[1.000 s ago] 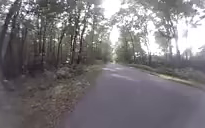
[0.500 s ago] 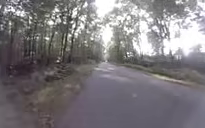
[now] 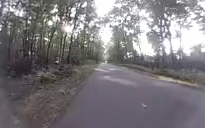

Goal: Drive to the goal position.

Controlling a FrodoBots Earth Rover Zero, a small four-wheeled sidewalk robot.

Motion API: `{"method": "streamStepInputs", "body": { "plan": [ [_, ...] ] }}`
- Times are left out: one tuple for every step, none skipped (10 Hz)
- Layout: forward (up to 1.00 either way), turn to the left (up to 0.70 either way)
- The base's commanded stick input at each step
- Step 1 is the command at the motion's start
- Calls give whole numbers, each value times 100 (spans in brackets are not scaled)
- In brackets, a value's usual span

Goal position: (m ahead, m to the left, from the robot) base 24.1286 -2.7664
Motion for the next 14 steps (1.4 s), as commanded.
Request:
{"method": "streamStepInputs", "body": {
  "plan": [
    [70,-1],
    [70,-1],
    [70,-1],
    [70,-1],
    [70,-1],
    [70,-1],
    [70,-1],
    [70,-1],
    [70,-1],
    [70,-1],
    [70,-1],
    [70,-1],
    [70,-1],
    [70,-1]
  ]
}}
